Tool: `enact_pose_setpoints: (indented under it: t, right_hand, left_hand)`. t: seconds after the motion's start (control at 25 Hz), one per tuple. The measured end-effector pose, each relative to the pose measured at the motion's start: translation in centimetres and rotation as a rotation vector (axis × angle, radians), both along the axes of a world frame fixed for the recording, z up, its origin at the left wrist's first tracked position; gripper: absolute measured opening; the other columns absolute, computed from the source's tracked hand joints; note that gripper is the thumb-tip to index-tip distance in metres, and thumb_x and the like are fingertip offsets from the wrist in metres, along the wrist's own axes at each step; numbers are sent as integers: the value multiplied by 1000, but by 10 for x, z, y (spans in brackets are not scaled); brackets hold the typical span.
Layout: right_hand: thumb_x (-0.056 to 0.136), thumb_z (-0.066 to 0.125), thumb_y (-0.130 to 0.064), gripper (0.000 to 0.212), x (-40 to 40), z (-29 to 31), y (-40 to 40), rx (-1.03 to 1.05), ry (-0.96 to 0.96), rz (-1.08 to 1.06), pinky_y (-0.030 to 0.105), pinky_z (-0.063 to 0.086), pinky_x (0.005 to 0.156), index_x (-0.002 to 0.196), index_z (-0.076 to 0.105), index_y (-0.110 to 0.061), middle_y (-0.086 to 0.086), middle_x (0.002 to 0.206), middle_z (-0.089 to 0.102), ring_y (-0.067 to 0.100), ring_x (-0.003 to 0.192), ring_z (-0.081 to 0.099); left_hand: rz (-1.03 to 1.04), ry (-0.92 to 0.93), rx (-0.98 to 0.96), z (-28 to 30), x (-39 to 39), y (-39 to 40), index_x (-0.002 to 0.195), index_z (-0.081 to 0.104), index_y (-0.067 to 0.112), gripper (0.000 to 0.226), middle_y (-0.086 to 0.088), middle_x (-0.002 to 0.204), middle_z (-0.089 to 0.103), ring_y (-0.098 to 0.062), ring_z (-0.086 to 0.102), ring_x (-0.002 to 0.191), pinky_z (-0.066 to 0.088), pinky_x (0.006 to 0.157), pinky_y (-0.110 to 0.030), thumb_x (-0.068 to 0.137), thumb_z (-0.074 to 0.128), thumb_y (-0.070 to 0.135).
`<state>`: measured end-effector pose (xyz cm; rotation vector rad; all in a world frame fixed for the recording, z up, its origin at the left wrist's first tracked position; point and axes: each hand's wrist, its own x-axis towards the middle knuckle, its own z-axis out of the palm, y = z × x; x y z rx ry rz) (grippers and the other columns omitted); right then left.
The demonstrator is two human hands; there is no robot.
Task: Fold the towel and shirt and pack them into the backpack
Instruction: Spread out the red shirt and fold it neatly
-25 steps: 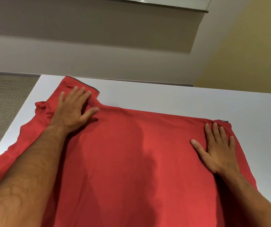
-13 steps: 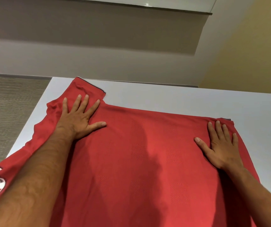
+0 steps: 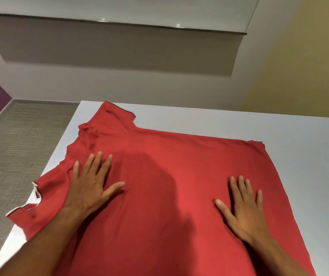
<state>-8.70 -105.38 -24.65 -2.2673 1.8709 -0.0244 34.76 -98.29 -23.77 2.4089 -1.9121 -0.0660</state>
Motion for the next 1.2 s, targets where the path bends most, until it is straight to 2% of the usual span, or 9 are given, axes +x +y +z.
enact_pose_setpoints:
  t: [0.16,0.44,0.56,0.64,0.8,0.96,1.08,1.16,1.2]
  right_hand:
    - [81,7,-85,93,-23,-5,37,8,141,-89,55,-7,119,156,-5,-31,1,164,-10,18,150,-16]
    - [77,1,-87,95,-41,-1,34,58,147,-155,54,-7,120,155,-9,-33,3,163,-15,19,150,-16]
    - [78,4,-87,95,-42,6,30,119,138,-131,54,-9,119,154,-13,-33,3,162,-20,19,149,-20]
    - [78,7,-84,94,-46,13,32,141,137,-105,54,-9,119,154,-14,-31,3,162,-20,19,148,-20]
    - [80,10,-85,94,-61,22,61,79,63,-62,49,-8,121,155,-9,-32,0,163,-14,15,148,-20]
    - [81,15,-84,92,-75,29,103,72,5,-15,46,-7,121,155,-1,-32,-3,161,-10,15,149,-16]
    - [86,33,-75,81,-85,43,137,-1,-22,87,49,17,120,151,30,-27,-2,159,24,24,148,20]
    - [87,42,-69,68,-94,53,154,-58,-51,169,45,41,104,134,56,-22,0,138,55,24,125,51]
    - [87,45,-68,62,-99,57,163,-73,-68,200,40,46,95,126,62,-22,-4,124,62,20,111,57]
  left_hand:
    - [97,-47,105,-8,15,51,156,18,35,102,-5,164,18,-25,16,151,8,116,-61,74,14,95]
    - [111,-41,311,5,59,58,149,-23,42,114,4,164,-18,-12,-15,150,-12,115,-58,54,-3,102]
    - [125,-77,273,8,59,62,149,-22,37,117,0,165,-13,-17,-13,151,-35,101,-46,53,-9,102]
    - [98,-63,171,7,51,73,154,-9,36,115,-2,166,0,-21,-3,153,-38,99,-40,59,-4,101]
    - [22,16,77,7,33,103,157,9,37,106,-3,165,12,-21,6,153,-18,116,-45,70,12,97]
    - [-34,70,56,15,10,126,157,13,35,104,-2,165,11,-19,4,152,-2,118,-54,72,28,94]
    - [-156,71,29,27,-11,146,150,39,26,96,-5,157,37,-24,31,146,23,114,-56,76,36,87]
    - [-268,106,-52,33,-24,163,138,56,21,85,-4,142,55,-26,51,131,41,104,-48,80,39,81]
    - [-326,143,-98,34,-30,173,131,61,21,78,-2,134,60,-25,57,123,46,97,-42,82,42,78]
